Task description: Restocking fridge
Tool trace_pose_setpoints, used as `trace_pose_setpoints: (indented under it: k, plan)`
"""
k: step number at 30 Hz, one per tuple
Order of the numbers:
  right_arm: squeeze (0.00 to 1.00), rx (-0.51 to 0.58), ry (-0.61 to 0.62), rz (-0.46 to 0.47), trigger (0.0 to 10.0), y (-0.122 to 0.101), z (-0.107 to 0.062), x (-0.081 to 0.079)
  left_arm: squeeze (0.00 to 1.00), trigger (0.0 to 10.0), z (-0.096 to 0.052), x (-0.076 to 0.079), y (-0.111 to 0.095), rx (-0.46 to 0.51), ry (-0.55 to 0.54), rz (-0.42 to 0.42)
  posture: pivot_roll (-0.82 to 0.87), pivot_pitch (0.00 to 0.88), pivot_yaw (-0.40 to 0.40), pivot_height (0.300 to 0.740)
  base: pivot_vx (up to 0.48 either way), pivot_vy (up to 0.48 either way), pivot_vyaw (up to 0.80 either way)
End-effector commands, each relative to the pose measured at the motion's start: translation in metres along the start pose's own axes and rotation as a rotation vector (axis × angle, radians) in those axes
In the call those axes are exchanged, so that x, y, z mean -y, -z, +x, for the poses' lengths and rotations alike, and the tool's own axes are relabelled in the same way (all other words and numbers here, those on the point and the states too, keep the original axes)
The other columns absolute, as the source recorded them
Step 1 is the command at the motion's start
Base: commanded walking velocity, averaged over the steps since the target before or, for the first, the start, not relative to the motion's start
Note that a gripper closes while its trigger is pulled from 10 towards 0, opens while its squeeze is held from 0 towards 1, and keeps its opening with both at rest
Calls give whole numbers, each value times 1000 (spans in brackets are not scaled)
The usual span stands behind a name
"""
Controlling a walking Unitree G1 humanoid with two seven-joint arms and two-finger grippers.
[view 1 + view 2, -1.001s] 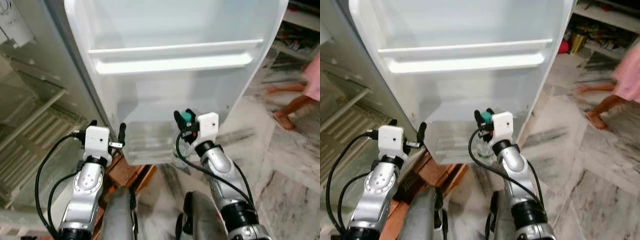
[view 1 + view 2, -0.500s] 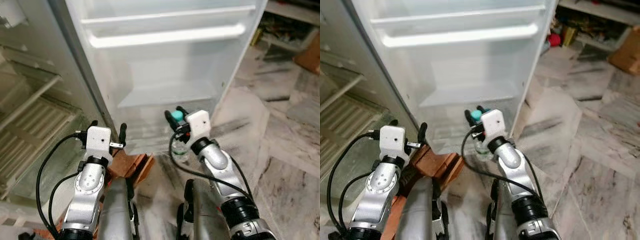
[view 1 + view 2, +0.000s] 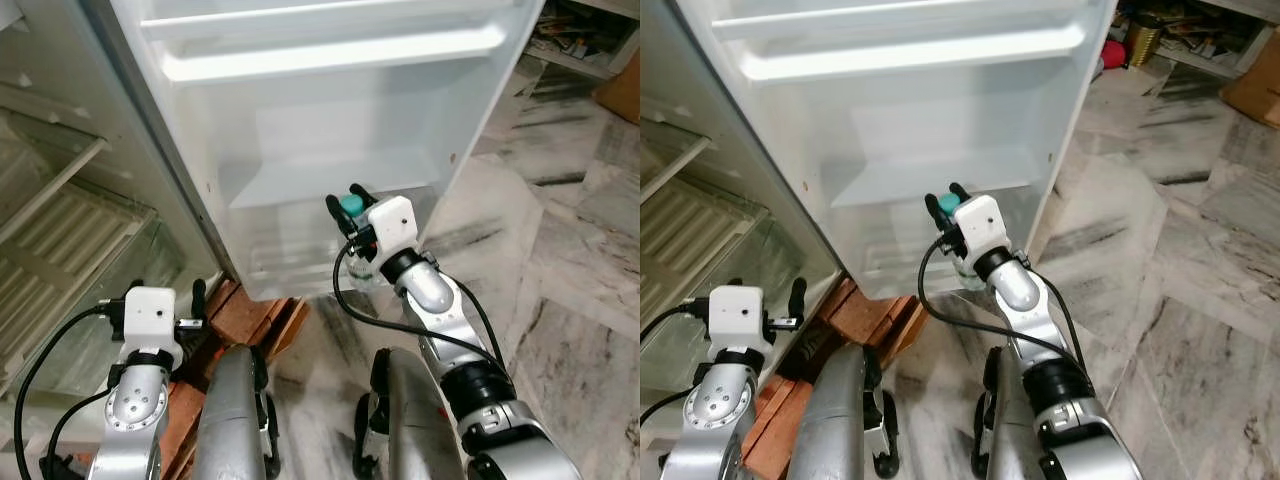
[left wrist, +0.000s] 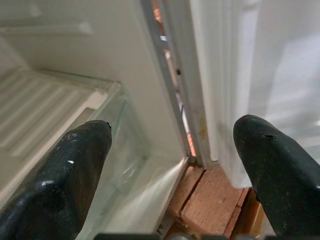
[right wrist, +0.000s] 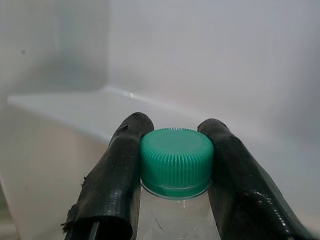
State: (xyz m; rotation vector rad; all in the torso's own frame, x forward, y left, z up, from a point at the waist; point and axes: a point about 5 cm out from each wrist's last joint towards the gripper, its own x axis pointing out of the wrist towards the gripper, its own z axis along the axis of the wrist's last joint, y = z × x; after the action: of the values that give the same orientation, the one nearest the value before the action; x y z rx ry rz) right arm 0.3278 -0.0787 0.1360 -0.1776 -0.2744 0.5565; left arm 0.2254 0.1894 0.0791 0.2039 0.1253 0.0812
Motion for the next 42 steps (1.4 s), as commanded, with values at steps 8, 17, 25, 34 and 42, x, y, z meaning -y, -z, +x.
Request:
trace_pose_setpoints:
  k: [8, 17, 25, 34, 42]
  plan:
    - [0, 128, -140, -56, 10000, -21, 25, -26, 0, 10000, 0, 2, -2, -19, 20, 3, 152, 259, 32, 547, 0, 0, 0]
    - [0, 198, -274, -326, 10000, -26, 35, -40, 0, 10000, -1, 2, -4, -22, 21, 9, 175, 274, 27, 547, 0, 0, 0]
    - [0, 142, -324, -449, 10000, -14, 39, -42, 0, 10000, 1, 3, -5, -19, 31, 16, 198, 271, 24, 547, 0, 0, 0]
    - [0, 115, -287, -593, 10000, 0, 35, -41, 0, 10000, -3, 5, -10, 9, 39, 37, 227, 289, 24, 547, 0, 0, 0]
    - [0, 339, -230, -460, 10000, -45, 58, -55, 0, 10000, -13, 4, -8, -9, 42, 35, 241, 322, 31, 547, 0, 0, 0]
